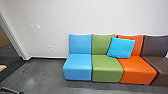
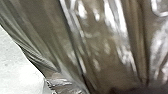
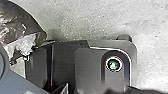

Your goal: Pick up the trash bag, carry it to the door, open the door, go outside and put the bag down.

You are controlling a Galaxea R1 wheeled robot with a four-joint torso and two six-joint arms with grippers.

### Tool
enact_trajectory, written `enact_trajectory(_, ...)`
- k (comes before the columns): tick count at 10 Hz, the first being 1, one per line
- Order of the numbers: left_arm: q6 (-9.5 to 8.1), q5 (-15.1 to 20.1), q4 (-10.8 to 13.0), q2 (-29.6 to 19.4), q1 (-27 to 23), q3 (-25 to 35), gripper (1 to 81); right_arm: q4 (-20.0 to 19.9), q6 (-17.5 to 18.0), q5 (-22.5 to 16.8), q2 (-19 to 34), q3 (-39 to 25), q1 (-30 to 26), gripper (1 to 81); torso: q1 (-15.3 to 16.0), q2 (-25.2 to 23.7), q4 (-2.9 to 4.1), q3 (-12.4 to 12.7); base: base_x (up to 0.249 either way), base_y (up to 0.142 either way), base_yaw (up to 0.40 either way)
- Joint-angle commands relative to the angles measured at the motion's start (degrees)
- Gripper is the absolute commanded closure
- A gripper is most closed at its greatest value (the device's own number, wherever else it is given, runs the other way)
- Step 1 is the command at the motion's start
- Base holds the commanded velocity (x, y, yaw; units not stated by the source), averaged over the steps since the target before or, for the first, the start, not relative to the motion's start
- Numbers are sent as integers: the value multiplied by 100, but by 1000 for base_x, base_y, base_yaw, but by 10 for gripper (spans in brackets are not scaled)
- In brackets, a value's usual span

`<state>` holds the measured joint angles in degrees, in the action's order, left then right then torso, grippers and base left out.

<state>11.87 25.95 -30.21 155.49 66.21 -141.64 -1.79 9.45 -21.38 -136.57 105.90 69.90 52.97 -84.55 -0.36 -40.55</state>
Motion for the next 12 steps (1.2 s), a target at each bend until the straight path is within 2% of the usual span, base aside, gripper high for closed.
enact_trajectory(1,737,472,-73,-202,-226,-4,811,-31,-101,-209,171,166,-191,10,-358,556,0,0,0,0,0)
enact_trajectory(2,790,463,-82,-220,-165,-13,811,-31,-110,-191,137,263,-156,10,-492,763,0,2,0,0,0)
enact_trajectory(4,790,428,-265,-176,-130,-13,811,3,-136,-191,-30,395,-94,10,-763,1183,0,2,0,0,0)
enact_trajectory(5,790,367,-363,-80,-130,-30,811,47,-163,-191,-188,473,-68,10,-899,1393,0,380,0,0,0)
enact_trajectory(6,781,253,-372,60,-130,-83,811,47,-197,-191,-381,605,-50,10,-1014,1574,0,563,0,0,0)
enact_trajectory(8,781,261,-346,272,-121,-250,811,56,-276,-200,-724,957,-33,10,-1195,1863,0,762,0,0,0)
enact_trajectory(11,808,261,-240,404,124,-303,811,56,-338,-191,-848,1169,55,10,-1576,2444,0,1349,0,0,0)
enact_trajectory(12,877,261,-231,413,282,-303,811,65,-347,-191,-866,1195,99,10,-1712,2649,0,1555,0,0,0)
